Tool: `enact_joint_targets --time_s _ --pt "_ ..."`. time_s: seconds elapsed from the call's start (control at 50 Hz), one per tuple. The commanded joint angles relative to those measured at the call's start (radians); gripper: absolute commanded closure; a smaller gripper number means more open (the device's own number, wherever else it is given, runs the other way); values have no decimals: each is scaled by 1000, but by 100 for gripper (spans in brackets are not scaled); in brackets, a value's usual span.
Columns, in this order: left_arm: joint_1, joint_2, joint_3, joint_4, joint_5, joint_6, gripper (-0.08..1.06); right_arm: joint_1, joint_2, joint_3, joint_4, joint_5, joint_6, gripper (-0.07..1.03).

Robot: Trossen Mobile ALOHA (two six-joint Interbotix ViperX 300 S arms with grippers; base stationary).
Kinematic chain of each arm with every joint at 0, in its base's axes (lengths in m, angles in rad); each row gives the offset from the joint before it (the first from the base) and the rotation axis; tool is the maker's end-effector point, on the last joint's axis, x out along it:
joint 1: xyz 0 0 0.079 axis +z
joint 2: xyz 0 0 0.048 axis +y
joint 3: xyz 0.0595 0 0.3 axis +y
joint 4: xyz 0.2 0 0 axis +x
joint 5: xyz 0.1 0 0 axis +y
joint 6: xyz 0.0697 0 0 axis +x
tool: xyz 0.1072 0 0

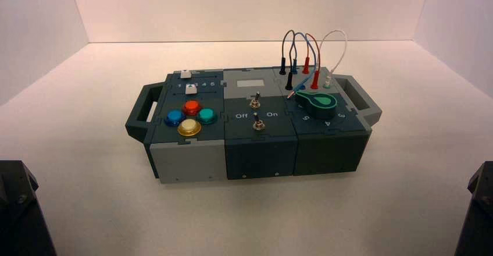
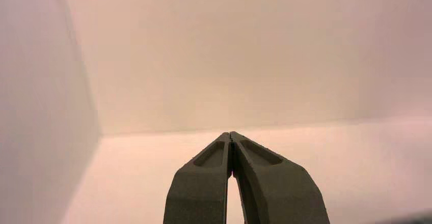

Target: Turn the knob to position 4.

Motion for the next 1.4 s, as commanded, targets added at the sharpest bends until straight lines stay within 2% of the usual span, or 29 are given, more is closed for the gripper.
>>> enact_joint_targets --time_s 0.02,0.26,0.48,0.58,0.64,0.72,0.9,1.18,1.4 --pt "-84 52 -55 0 83 3 100 44 57 -51 0 66 -3 97" --pt "-264 201 -104 -2 222 5 100 120 141 -86 0 204 -3 97" --pt "-417 327 -137 -2 311 3 100 241 201 -140 3 374 3 98" --pt "-460 345 -141 -5 328 3 100 284 213 -153 15 431 9 98" --pt "-506 362 -147 -5 348 3 100 302 238 -173 54 512 11 98" --pt "-545 382 -153 -5 356 3 100 304 275 -189 80 580 11 98" --pt "-607 410 -160 -5 360 5 100 316 348 -189 89 618 9 98" --pt "-634 468 -176 -6 360 5 100 396 492 -227 103 618 8 98" --pt "-667 515 -192 -6 360 5 100 396 511 -236 94 615 2 98"
